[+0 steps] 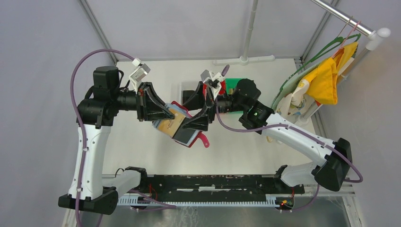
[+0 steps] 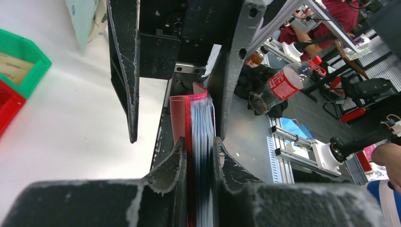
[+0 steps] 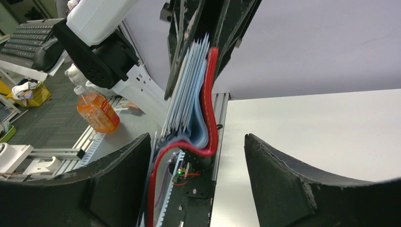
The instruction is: Take the credit cards out of the card holder
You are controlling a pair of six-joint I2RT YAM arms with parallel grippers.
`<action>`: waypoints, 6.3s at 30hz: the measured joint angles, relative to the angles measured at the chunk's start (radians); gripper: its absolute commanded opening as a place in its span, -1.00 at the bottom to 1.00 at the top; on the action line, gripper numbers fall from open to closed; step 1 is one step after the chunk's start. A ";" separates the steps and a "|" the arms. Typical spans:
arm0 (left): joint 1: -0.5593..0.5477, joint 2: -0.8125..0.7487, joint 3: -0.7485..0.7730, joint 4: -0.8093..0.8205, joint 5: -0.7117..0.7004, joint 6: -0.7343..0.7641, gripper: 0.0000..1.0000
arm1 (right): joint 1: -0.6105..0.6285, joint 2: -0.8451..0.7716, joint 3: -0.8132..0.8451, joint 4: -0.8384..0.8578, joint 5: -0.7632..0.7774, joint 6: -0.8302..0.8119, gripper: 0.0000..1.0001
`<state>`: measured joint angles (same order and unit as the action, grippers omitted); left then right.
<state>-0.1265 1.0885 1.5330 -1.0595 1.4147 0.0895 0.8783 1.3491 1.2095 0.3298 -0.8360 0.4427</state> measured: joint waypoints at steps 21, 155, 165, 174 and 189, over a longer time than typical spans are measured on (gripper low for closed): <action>0.000 -0.077 -0.088 0.201 -0.013 -0.169 -0.76 | -0.056 -0.099 -0.062 0.084 -0.058 0.071 0.96; 0.006 0.017 -0.120 0.097 -0.178 -0.127 -0.85 | 0.042 0.034 -0.329 0.609 0.346 0.632 0.13; 0.021 0.005 -0.119 0.108 -0.130 -0.127 -0.66 | 0.040 0.115 -0.329 0.765 0.346 0.771 -0.36; 0.021 -0.010 -0.119 0.116 -0.111 -0.126 -0.55 | 0.041 0.116 -0.329 0.760 0.360 0.781 -0.66; 0.016 0.000 -0.107 0.120 -0.077 -0.127 -0.51 | 0.056 0.060 -0.348 0.700 0.414 0.716 -1.00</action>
<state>-0.1104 1.0889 1.4261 -0.9398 1.3373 -0.0372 0.9344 1.4094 0.8616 1.0298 -0.4221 1.1587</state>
